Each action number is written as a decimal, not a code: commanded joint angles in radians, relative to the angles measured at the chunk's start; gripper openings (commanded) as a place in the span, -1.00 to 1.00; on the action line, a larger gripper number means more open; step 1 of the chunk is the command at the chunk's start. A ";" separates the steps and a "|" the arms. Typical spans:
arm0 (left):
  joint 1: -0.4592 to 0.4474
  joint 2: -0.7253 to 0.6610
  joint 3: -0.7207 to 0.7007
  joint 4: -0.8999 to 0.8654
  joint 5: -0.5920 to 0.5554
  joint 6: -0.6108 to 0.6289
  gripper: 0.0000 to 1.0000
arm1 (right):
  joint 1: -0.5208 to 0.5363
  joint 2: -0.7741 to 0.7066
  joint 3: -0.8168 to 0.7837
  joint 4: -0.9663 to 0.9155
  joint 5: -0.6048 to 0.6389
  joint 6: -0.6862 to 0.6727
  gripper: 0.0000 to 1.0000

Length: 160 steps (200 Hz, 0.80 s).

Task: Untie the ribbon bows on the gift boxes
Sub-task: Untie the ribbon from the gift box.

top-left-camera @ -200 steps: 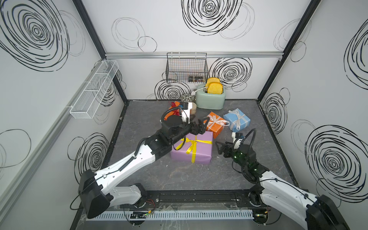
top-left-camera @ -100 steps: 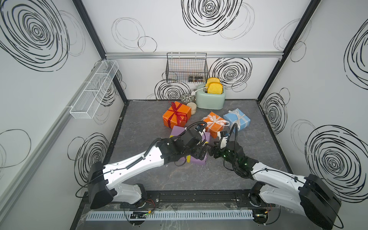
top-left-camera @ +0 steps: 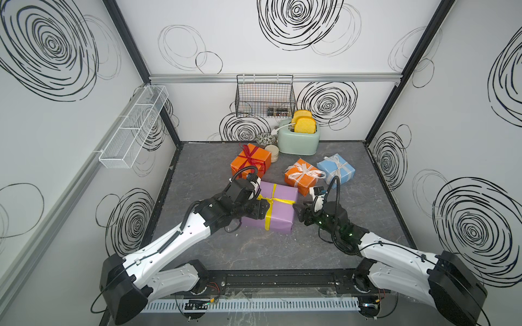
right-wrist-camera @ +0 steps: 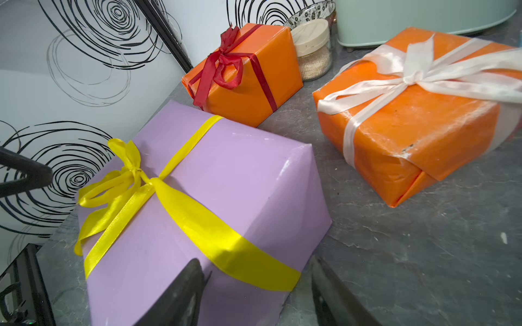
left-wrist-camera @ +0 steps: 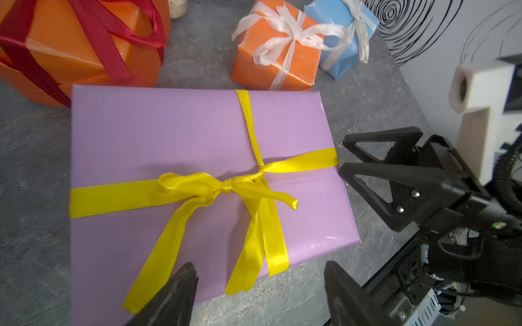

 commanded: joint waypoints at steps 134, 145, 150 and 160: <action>-0.078 0.184 0.064 -0.011 -0.150 0.176 -0.17 | -0.003 -0.029 -0.010 0.032 -0.038 -0.005 -0.02; -0.085 0.184 0.056 -0.004 -0.170 0.178 -0.27 | -0.003 -0.030 -0.010 0.033 -0.037 -0.004 -0.03; -0.090 0.185 0.052 0.000 -0.180 0.179 -0.34 | -0.003 -0.030 -0.012 0.033 -0.037 -0.004 -0.04; -0.098 0.183 0.046 0.010 -0.192 0.184 -0.47 | -0.003 -0.029 -0.012 0.035 -0.036 -0.004 -0.03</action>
